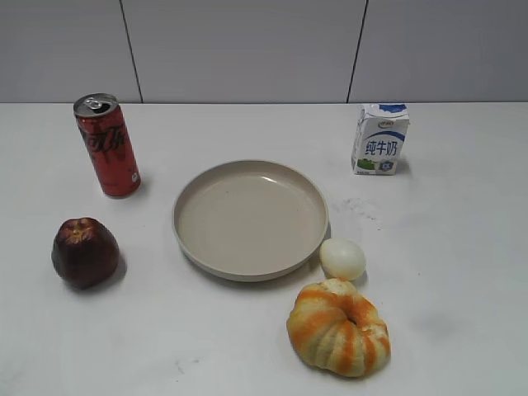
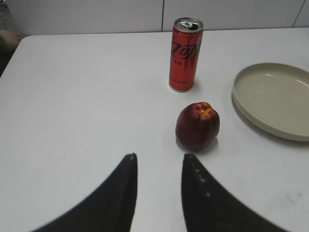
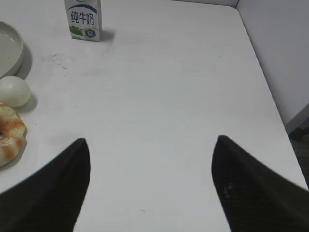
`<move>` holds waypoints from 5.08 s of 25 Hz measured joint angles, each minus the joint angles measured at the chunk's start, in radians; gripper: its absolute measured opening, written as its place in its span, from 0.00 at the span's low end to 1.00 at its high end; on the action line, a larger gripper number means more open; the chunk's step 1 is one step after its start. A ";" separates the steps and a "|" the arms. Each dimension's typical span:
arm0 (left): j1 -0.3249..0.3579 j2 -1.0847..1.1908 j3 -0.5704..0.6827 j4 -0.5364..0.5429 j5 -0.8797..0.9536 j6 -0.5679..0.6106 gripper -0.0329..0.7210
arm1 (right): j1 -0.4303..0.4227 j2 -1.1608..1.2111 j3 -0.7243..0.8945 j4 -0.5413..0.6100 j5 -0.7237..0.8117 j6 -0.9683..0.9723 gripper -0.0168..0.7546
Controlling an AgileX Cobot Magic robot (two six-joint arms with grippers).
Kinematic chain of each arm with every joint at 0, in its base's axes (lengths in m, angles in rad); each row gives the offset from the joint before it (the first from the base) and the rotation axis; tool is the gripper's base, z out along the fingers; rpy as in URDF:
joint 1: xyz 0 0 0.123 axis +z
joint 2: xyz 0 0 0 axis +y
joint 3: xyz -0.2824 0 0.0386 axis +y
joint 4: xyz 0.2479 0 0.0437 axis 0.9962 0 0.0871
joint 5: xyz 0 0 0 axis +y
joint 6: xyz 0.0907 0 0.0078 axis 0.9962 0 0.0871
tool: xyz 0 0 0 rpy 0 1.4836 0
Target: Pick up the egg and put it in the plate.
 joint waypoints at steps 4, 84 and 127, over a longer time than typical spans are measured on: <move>0.000 0.000 0.000 0.000 0.000 0.000 0.35 | 0.000 0.000 0.000 0.000 0.000 0.001 0.79; 0.000 0.000 0.000 0.000 0.000 0.000 0.36 | 0.427 1.959 -0.934 0.265 -0.086 -0.261 0.59; 0.000 0.000 0.000 0.000 0.000 0.000 0.36 | 0.331 2.089 -1.309 0.091 0.156 -0.055 0.78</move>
